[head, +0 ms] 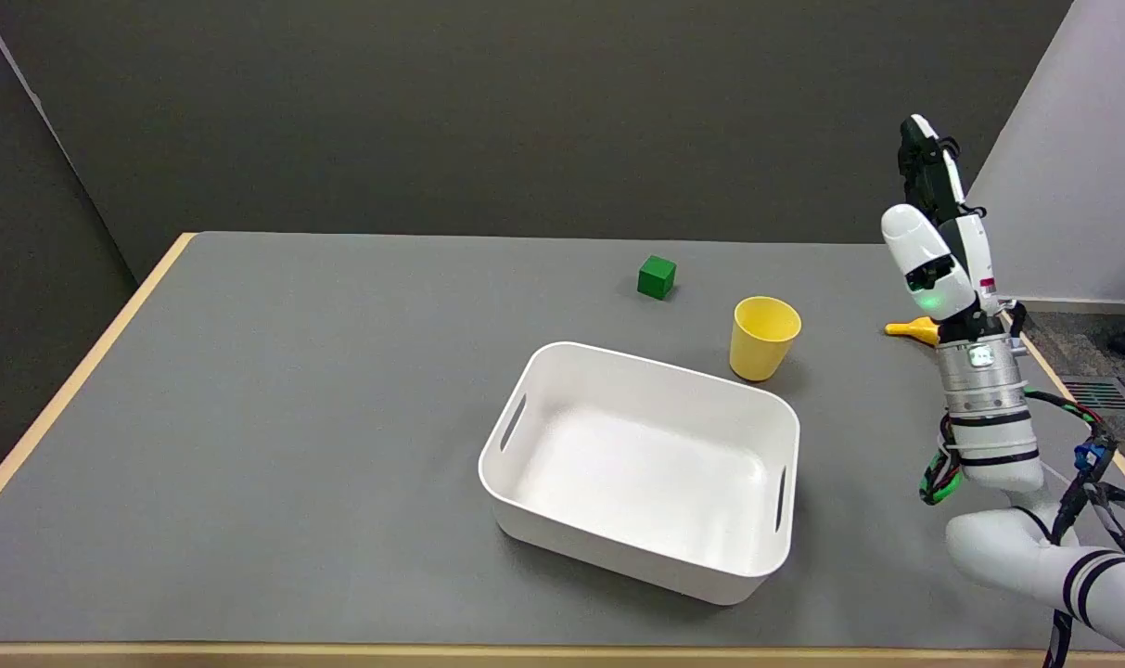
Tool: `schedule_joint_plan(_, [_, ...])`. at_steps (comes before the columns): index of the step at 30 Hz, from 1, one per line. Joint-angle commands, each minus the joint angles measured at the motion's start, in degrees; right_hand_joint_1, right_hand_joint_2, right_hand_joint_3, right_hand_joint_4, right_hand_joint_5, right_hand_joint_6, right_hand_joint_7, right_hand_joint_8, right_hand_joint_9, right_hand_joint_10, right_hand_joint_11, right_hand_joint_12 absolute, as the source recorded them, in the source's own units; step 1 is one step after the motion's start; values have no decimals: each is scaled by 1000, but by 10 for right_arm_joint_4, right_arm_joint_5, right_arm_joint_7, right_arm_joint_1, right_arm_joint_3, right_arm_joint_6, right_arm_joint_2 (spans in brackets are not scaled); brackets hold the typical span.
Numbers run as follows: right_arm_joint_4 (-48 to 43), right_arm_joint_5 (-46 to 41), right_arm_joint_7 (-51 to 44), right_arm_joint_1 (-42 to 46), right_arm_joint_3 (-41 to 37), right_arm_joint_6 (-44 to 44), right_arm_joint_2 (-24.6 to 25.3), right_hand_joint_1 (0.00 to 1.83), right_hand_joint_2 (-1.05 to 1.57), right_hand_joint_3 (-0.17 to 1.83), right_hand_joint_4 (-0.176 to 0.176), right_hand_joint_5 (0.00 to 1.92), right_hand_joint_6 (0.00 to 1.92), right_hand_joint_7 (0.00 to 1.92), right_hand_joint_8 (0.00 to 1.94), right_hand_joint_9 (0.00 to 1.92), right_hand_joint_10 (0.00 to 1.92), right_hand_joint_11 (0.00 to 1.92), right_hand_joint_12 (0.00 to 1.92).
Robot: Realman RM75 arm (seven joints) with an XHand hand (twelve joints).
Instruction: Pick up the yellow cup.
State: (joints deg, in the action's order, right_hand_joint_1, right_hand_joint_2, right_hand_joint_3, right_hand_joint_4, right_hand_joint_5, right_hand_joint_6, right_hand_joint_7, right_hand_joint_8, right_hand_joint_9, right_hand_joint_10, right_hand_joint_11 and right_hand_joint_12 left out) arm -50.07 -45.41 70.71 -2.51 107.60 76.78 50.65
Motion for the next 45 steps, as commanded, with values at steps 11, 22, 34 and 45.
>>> schedule_joint_plan(11, [39,-1,30,9,-12,-61,-4,288,555,885,-89,49,143,-1,78,-1,-1,-1,-1])
schedule_joint_plan(22, [96,6,24,1,-12,-154,-5,246,551,868,-89,44,173,3,104,-1,-1,-1,-1])
schedule_joint_plan(34, [150,34,24,-24,-2,-191,14,474,529,948,-102,64,204,79,10,15,9,-1,294])
schedule_joint_plan(45, [173,65,24,-73,48,-220,18,454,544,957,-81,62,296,77,184,43,85,-1,353])
